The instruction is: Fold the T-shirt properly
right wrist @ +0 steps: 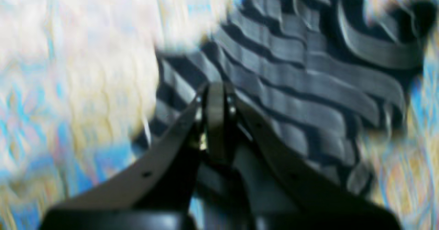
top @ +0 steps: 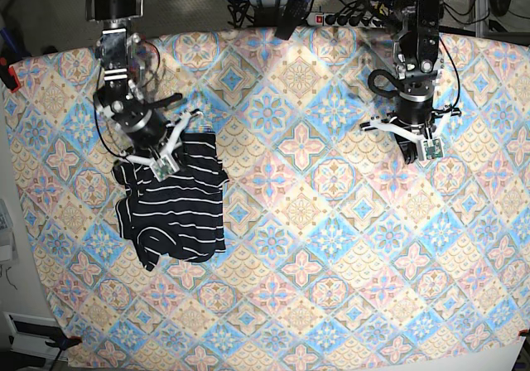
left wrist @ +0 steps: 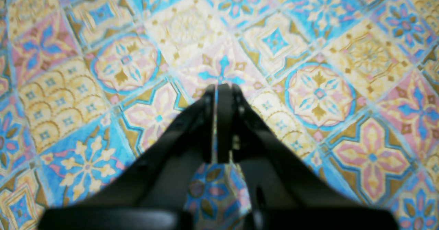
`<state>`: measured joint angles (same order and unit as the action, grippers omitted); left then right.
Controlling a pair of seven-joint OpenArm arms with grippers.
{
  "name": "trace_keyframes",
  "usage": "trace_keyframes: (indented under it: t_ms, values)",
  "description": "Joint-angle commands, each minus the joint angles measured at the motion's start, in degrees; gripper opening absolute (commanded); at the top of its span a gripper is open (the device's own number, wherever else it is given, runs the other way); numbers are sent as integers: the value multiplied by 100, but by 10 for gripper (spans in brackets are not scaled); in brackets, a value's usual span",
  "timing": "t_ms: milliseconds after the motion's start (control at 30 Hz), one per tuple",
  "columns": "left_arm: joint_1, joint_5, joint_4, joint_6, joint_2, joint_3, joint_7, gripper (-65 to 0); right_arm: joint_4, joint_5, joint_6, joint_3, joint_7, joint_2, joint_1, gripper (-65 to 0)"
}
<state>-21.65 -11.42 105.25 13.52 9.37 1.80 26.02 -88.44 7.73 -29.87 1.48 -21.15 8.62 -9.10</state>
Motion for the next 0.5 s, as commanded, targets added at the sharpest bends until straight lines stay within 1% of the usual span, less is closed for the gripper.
trace_keyframes:
  t_ms: [0, 233, 433, 467]
  values:
    - [-28, 30, 143, 6, 35, 9, -119, -650, -312, -100, 11, -99, 211, 21, -61, -648]
    - [-459, 39, 152, 6, 26, -18, -110, -650, -1085, -135, 2, -591, 211, -14, -1186, -648]
    - [-978, 30, 196, 6, 8, -18, -110, -650, -1490, -135, 11, -653, 211, -14, -2074, -648]
    - [-1092, 30, 204, 6, -62, -18, -119, -650, -1498, -135, 11, -653, 211, -14, -2197, -648]
